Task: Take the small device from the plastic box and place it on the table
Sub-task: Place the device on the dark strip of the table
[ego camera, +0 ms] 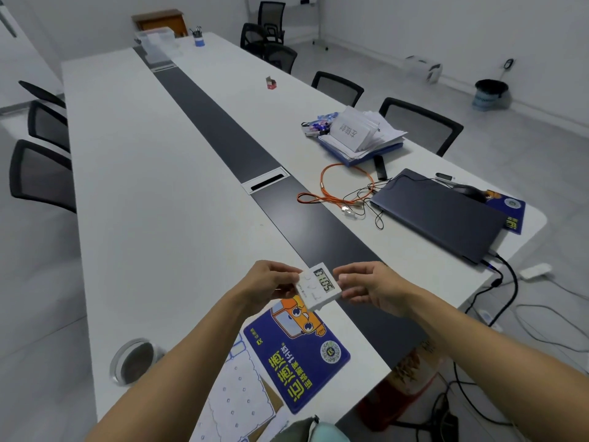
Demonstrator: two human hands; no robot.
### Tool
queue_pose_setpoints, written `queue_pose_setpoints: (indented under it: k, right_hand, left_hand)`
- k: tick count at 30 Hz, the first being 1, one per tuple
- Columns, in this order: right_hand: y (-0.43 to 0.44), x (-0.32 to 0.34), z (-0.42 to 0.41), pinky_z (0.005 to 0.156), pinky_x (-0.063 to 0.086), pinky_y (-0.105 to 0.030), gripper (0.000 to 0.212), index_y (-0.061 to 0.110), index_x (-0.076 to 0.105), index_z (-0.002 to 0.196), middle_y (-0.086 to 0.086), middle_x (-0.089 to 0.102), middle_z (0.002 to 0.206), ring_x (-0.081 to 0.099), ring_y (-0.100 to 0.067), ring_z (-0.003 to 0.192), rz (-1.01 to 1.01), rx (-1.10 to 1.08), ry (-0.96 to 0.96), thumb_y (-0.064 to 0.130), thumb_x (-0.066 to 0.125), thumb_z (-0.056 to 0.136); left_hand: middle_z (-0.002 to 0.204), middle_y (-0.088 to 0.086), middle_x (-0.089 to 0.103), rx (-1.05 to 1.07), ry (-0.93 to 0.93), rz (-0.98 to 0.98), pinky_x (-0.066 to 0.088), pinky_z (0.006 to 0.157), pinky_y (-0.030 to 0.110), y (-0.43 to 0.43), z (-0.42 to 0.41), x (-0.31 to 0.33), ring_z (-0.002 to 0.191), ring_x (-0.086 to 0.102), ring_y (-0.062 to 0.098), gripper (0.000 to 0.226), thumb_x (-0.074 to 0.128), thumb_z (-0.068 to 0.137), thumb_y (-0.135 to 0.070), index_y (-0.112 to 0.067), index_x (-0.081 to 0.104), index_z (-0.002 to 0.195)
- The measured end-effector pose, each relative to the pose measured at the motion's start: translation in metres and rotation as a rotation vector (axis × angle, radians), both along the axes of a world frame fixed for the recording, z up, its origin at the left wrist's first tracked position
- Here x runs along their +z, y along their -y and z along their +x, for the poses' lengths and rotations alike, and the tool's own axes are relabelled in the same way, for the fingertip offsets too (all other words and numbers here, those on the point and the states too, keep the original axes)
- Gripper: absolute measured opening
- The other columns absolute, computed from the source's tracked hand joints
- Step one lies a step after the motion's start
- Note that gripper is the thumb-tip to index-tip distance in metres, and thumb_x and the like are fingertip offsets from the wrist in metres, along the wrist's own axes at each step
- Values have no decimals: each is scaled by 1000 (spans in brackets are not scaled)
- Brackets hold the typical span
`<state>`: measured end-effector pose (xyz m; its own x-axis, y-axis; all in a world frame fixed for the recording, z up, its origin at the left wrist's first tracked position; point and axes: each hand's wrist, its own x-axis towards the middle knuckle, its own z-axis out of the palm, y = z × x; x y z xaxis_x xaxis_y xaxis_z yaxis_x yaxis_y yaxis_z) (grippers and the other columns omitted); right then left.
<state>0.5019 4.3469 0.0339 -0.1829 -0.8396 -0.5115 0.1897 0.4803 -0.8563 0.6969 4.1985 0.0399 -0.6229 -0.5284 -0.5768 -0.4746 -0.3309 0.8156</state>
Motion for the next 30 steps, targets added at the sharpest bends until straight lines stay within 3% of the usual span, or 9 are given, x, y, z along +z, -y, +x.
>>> queue_pose_setpoints:
  k: [7,12,15,18,20,23,26,30]
  right_hand:
    - [18,-15,18,62,59,-26,28,-3,64,116,-17,75,106,73,-24,86,148,54,78,13,65,93]
    - [39,-27,13,73,57,-30,18,-1,66,102,-14,77,100,74,-30,89,256,13,-2,13,57,96]
    - [62,-35,-1,60,51,-24,20,0,70,99,-13,77,90,71,-18,66,312,-74,-79,14,57,95]
    - [95,-55,-29,49,45,-21,25,-4,71,103,-12,74,73,58,-10,45,387,-225,-125,15,59,93]
    - [123,-75,-52,48,46,-23,26,-6,70,103,-12,72,73,59,-14,47,433,-328,-144,13,61,88]
    - [159,-101,-79,46,48,-23,28,-5,65,105,-16,72,84,63,-18,56,488,-415,-148,11,63,83]
    - [185,-124,-95,46,50,-24,32,-4,62,109,-19,73,92,66,-20,58,537,-473,-126,10,65,80]
    - [203,-148,-101,46,53,-24,31,-5,63,105,-19,73,88,67,-22,59,566,-504,-114,7,66,76]
  left_hand:
    - [96,4,73,-95,34,-51,59,74,26,14,2,-22,90,70,24,14,56,96,-15,-9,69,97]
    - [96,5,72,-32,35,-42,59,70,24,24,-12,-42,83,69,19,18,54,97,-16,-5,68,100]
    - [107,14,68,84,140,-131,56,68,25,41,-21,-66,81,65,20,26,53,98,-19,-1,63,115]
    - [120,13,65,108,380,-348,54,85,34,64,-23,-101,101,62,26,30,53,97,-22,-5,62,120]
    - [129,11,60,69,551,-482,51,94,37,80,-23,-124,113,59,27,36,51,97,-28,-9,58,127]
    - [136,13,51,-1,715,-613,47,96,40,99,-25,-154,120,53,30,43,45,98,-33,-10,52,134]
    - [143,14,43,-36,805,-652,42,101,42,113,-31,-179,127,45,31,46,38,99,-33,-12,45,139]
    - [158,16,21,-80,877,-710,30,114,46,129,-39,-207,144,23,34,53,31,101,-38,-15,30,149]
